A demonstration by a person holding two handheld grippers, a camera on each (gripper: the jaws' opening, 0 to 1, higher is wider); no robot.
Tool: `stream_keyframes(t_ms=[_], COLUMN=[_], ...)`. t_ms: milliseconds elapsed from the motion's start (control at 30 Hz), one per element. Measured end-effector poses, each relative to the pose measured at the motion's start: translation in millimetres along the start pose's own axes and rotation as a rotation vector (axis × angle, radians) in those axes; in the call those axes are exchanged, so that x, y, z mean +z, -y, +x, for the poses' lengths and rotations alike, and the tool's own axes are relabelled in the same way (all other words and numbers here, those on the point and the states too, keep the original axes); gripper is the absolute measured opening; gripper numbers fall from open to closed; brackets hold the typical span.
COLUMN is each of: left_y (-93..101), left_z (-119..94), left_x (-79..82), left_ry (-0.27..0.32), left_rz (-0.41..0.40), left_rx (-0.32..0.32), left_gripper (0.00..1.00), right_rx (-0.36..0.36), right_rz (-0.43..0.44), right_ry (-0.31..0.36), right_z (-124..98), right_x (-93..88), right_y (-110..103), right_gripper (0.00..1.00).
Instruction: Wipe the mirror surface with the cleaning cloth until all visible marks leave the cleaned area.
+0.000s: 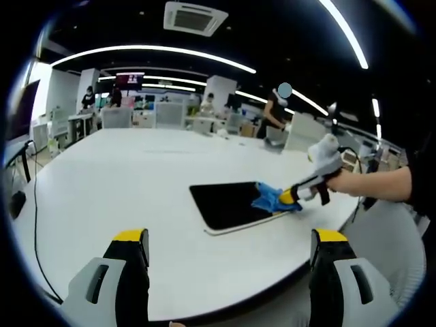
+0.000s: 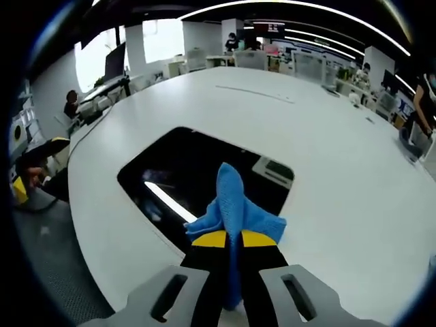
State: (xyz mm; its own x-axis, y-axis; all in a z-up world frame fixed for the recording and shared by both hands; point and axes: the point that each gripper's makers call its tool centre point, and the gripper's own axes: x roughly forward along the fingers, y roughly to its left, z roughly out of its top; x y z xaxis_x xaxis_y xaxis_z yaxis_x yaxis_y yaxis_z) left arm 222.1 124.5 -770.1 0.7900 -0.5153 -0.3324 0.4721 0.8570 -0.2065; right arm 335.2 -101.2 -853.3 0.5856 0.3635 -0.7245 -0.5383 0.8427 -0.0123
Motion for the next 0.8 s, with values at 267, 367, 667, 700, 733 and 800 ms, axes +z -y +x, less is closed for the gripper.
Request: stream_keyframes(t_ms=[267, 367, 667, 700, 733, 800], left_y=[-0.1, 0.1, -0.3, -0.3, -0.3, -0.2], left_z=[0, 0, 0, 0, 0, 0], left_x=[-0.4, -0.5, 0.0, 0.0, 0.1, 0.0], left_ry=[-0.002, -0.002, 0.003, 0.003, 0.003, 0.003], left_rz=[-0.001, -0.001, -0.002, -0.002, -0.002, -0.002], left_rx=[0.000, -0.002, 0.001, 0.001, 0.001, 0.001], left_gripper=[0.99, 0.99, 0.99, 0.99, 0.99, 0.99], right_rx=[0.027, 0.036, 0.069, 0.075, 0.078, 0.086], right_rz=[-0.011, -0.024, -0.042, -0.049, -0.055, -0.067], right_ry=[-0.002, -0.007, -0.004, -0.005, -0.005, -0.003], right_z=[4, 6, 13, 14, 15, 17], right_x=[4.2, 6.0, 12.0, 13.1, 13.8, 15.6], right_y=[-15, -20, -38, -41, -43, -47], right_gripper=[0.00, 0.00, 0.00, 0.00, 0.00, 0.00])
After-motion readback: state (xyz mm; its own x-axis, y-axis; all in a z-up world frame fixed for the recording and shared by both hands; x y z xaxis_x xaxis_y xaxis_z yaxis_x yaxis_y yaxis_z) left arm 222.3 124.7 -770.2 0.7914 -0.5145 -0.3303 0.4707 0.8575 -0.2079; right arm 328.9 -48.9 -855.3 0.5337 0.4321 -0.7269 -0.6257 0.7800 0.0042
